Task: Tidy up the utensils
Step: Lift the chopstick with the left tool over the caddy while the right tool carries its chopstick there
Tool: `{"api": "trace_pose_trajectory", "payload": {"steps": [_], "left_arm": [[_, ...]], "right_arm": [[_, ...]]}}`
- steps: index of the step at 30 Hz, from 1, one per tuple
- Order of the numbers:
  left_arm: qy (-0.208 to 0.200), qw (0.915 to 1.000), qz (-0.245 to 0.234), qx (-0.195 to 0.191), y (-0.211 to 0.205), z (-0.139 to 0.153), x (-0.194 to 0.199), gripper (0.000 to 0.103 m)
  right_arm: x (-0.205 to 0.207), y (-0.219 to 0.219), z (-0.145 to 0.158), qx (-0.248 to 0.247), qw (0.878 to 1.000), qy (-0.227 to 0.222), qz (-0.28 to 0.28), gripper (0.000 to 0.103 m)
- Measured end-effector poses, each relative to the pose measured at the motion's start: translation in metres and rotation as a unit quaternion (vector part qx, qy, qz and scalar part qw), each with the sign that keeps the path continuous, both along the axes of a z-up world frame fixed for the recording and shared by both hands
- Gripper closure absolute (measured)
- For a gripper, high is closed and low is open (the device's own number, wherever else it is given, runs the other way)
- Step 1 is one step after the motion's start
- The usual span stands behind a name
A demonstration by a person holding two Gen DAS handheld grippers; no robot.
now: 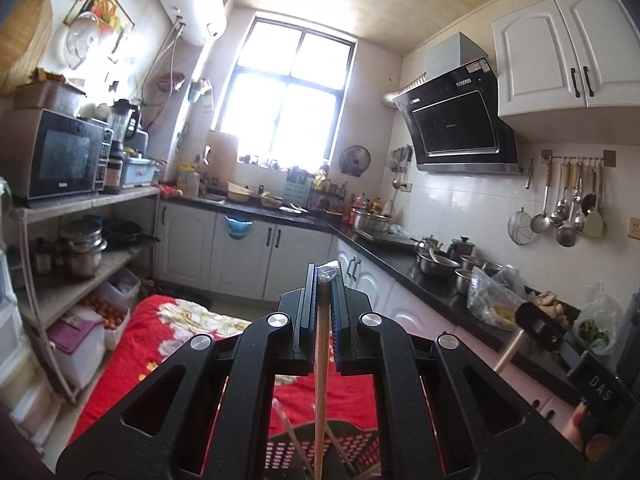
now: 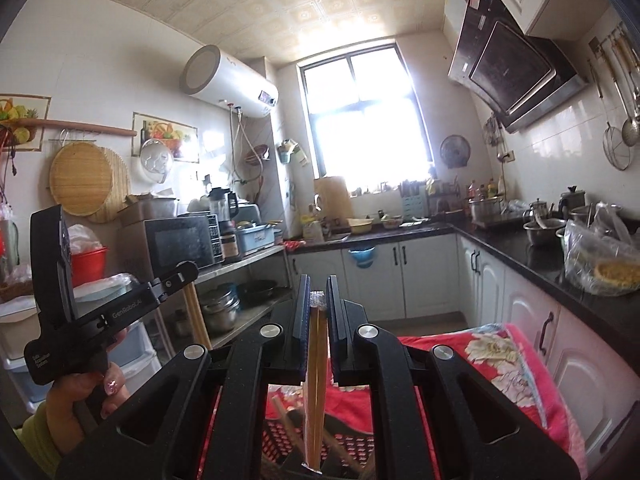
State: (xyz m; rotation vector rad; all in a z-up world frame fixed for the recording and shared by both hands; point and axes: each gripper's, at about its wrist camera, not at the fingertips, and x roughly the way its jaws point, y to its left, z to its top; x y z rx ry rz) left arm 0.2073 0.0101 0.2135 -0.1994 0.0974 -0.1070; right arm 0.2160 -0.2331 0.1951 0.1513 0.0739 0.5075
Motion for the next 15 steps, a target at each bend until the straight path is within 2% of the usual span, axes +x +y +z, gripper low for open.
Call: {"api": "trace_pose_trajectory", "payload": {"steps": [6, 15], "left_arm": [[-0.012, 0.9994, 0.030, 0.012, 0.002, -0.002, 0.007, 0.100], [-0.004, 0.9985, 0.052, 0.015, 0.004, -0.019, 0.023, 0.100]], "right_arm": [[0.010, -0.004, -0.001, 0.006, 1.000, -0.001, -0.011, 0.095], [0.017, 0.001, -0.015, -0.007, 1.000, -0.005, -0.028, 0.095]]}}
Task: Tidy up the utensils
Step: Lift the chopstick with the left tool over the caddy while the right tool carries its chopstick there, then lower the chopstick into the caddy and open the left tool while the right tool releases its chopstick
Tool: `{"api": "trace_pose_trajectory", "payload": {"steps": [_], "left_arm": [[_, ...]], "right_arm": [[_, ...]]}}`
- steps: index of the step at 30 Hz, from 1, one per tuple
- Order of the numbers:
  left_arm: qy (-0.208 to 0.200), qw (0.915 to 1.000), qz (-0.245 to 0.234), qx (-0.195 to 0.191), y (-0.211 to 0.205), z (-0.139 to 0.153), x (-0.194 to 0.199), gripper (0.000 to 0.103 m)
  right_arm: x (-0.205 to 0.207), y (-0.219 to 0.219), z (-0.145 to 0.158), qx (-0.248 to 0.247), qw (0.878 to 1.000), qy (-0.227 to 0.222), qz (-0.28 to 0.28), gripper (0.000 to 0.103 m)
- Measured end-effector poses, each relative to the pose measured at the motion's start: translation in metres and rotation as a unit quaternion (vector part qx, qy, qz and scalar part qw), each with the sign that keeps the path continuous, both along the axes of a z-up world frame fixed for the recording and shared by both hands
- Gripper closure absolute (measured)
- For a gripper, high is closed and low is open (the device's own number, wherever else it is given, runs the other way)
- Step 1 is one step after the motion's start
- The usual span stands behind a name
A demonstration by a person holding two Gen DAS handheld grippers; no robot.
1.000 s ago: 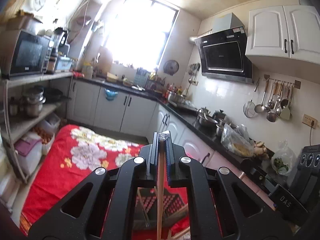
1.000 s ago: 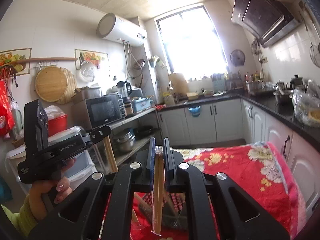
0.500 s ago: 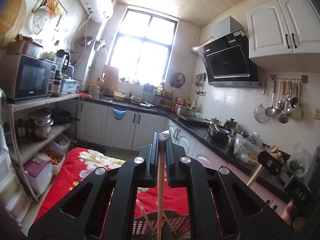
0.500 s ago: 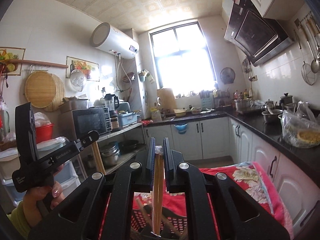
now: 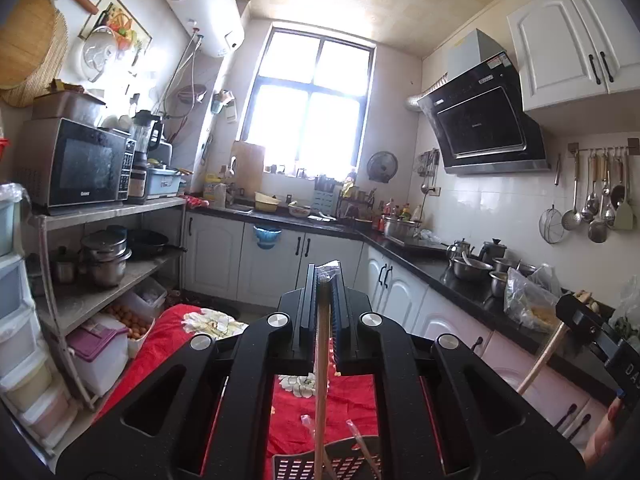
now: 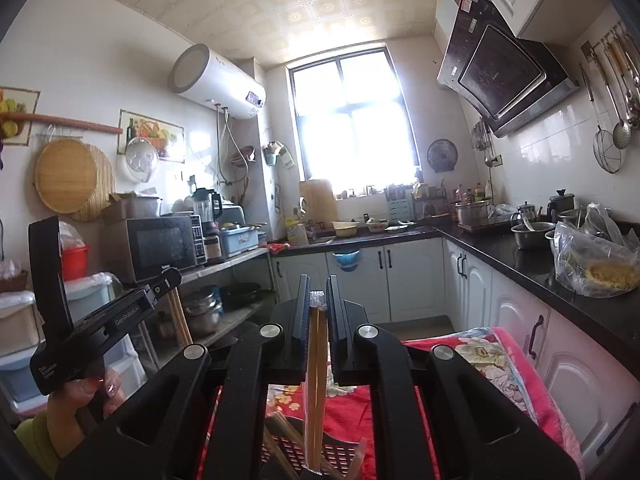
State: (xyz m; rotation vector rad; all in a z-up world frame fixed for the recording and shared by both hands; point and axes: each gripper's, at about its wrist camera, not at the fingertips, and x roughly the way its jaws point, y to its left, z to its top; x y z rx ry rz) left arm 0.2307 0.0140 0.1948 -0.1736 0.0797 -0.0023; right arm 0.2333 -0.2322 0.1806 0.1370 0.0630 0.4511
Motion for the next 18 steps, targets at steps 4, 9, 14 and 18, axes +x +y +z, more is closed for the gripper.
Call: {"api": "trace_pose_trajectory", "payload": {"steps": [4, 9, 14, 18], "left_arm": [[0.006, 1.0000, 0.003, 0.002, 0.000, -0.012, 0.007, 0.100], [0.014, 0.9998, 0.012, 0.010, -0.004, -0.028, 0.015, 0.100], [0.024, 0.9996, 0.009, 0.013, -0.004, -0.039, 0.022, 0.100], [0.024, 0.9994, 0.011, 0.020, -0.006, -0.048, 0.022, 0.100]], "right_arm": [[0.005, 0.002, -0.012, -0.005, 1.000, 0.007, -0.003, 0.095], [0.013, 0.004, -0.025, -0.005, 1.000, 0.022, -0.003, 0.095], [0.017, 0.007, -0.038, -0.006, 0.999, 0.037, -0.003, 0.095], [0.017, 0.010, -0.045, -0.005, 0.999, 0.039, 0.000, 0.095]]}}
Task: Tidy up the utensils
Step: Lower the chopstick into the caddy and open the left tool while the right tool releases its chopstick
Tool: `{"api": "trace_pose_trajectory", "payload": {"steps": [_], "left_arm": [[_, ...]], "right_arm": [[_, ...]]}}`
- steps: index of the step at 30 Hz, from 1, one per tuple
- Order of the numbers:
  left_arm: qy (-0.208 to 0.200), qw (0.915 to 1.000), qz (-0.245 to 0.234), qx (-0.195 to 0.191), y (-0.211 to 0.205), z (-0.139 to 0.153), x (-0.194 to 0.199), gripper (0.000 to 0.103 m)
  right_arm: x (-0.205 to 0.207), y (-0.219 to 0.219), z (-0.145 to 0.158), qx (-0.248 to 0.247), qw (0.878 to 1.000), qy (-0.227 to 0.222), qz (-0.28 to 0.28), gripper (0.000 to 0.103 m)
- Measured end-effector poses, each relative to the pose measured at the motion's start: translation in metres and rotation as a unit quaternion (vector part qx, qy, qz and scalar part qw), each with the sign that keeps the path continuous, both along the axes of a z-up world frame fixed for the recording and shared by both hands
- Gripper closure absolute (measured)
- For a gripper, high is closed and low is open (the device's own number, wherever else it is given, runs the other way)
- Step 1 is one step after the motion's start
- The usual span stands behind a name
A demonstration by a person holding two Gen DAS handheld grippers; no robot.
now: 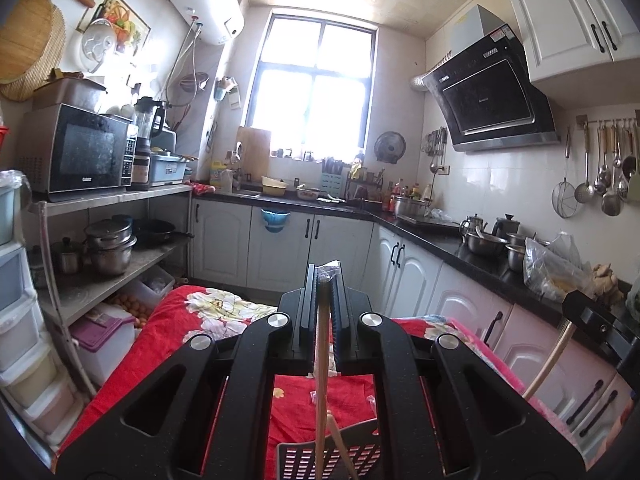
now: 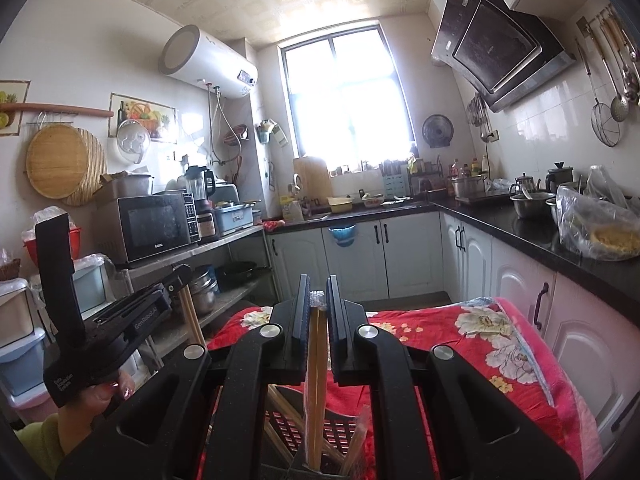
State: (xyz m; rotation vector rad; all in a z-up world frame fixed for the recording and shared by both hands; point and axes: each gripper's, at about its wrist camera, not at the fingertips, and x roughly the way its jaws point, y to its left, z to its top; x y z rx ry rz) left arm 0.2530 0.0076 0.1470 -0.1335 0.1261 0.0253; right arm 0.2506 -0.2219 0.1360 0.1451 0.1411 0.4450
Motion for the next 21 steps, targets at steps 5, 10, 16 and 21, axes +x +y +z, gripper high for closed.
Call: {"api": "trace_pose_trajectory", "payload": {"steps": [5, 10, 16, 21], "left_arm": [[0.004, 1.0000, -0.002, 0.002, -0.002, -0.009, 0.004, 0.100], [0.012, 0.9999, -0.005, 0.002, -0.002, -0.019, 0.007, 0.100], [0.011, 0.9999, -0.006, 0.005, -0.002, -0.025, 0.005, 0.100], [0.018, 0.9998, -0.006, 0.002, 0.000, -0.032, 0.007, 0.100]], "right_arm": [[-0.001, 0.006, -0.007, -0.011, 1.000, -0.009, -0.005, 0.095], [-0.002, 0.009, -0.014, -0.011, 1.000, -0.011, -0.004, 0.095], [-0.004, 0.007, -0.023, -0.007, 1.000, -0.009, -0.006, 0.095], [-0.006, 0.005, -0.034, -0.007, 1.000, 0.003, -0.007, 0.095]]}}
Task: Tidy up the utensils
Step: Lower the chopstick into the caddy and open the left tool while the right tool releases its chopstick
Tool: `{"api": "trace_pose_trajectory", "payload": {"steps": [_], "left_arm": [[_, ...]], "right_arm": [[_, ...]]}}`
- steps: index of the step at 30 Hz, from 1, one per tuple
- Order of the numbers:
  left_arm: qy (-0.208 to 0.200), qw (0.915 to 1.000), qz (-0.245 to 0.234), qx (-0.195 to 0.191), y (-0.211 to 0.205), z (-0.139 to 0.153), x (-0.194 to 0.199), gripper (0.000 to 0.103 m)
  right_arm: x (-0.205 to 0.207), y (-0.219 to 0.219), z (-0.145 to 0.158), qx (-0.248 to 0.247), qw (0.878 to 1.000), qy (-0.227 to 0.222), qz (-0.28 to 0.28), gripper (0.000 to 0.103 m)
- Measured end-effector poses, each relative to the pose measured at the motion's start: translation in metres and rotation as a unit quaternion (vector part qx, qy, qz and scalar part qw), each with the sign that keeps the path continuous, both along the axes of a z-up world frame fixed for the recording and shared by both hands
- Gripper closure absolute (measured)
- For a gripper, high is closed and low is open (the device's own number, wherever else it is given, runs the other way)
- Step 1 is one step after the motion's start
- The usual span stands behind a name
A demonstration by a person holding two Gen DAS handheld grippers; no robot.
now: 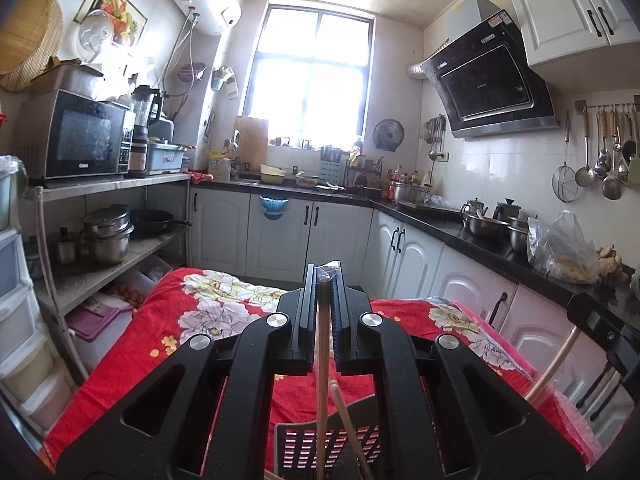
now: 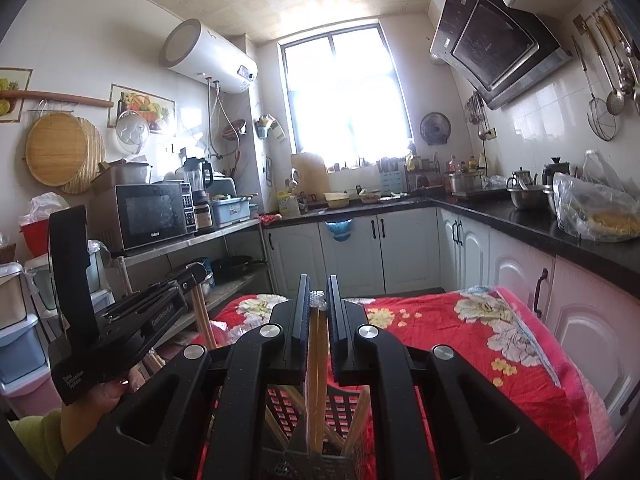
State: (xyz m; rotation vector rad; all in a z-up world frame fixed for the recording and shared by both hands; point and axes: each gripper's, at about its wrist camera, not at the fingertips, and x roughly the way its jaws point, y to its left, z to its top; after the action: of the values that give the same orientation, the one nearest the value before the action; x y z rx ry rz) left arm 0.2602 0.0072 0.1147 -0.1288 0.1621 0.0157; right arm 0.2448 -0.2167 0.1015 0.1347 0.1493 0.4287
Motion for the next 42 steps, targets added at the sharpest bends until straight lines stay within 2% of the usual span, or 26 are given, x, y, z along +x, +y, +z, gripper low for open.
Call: {"api": "trace_pose_trajectory", "payload": {"steps": [18, 29, 31, 35, 38, 42], "left_arm": [[0.027, 0.9994, -0.013, -0.019, 0.003, -0.011, -0.013, 0.100], [0.074, 0.9960, -0.033, -0.038, 0.007, -0.018, -0.024, 0.098], [0.077, 0.9956, -0.034, -0.039, 0.008, -0.019, -0.028, 0.096], [0.083, 0.9949, -0.038, -0.043, 0.009, -0.020, -0.034, 0.088], [0.085, 0.9945, -0.041, -0.045, 0.010, -0.021, -0.037, 0.088], [0.085, 0.9945, -0.041, -0.045, 0.010, -0.021, -0.042, 0.077]], "right_arm": [[-0.013, -0.011, -0.021, 0.008, 0.999, 0.035, -0.001, 0.094], [-0.015, -0.020, -0.032, 0.016, 0.997, 0.070, 0.005, 0.094], [-0.015, -0.022, -0.034, 0.016, 0.997, 0.075, 0.006, 0.094], [-0.017, -0.022, -0.037, 0.017, 0.996, 0.082, 0.009, 0.086], [-0.019, -0.022, -0.037, 0.014, 0.996, 0.084, 0.010, 0.082], [-0.021, -0.023, -0.037, 0.013, 0.996, 0.085, 0.011, 0.074]]}}
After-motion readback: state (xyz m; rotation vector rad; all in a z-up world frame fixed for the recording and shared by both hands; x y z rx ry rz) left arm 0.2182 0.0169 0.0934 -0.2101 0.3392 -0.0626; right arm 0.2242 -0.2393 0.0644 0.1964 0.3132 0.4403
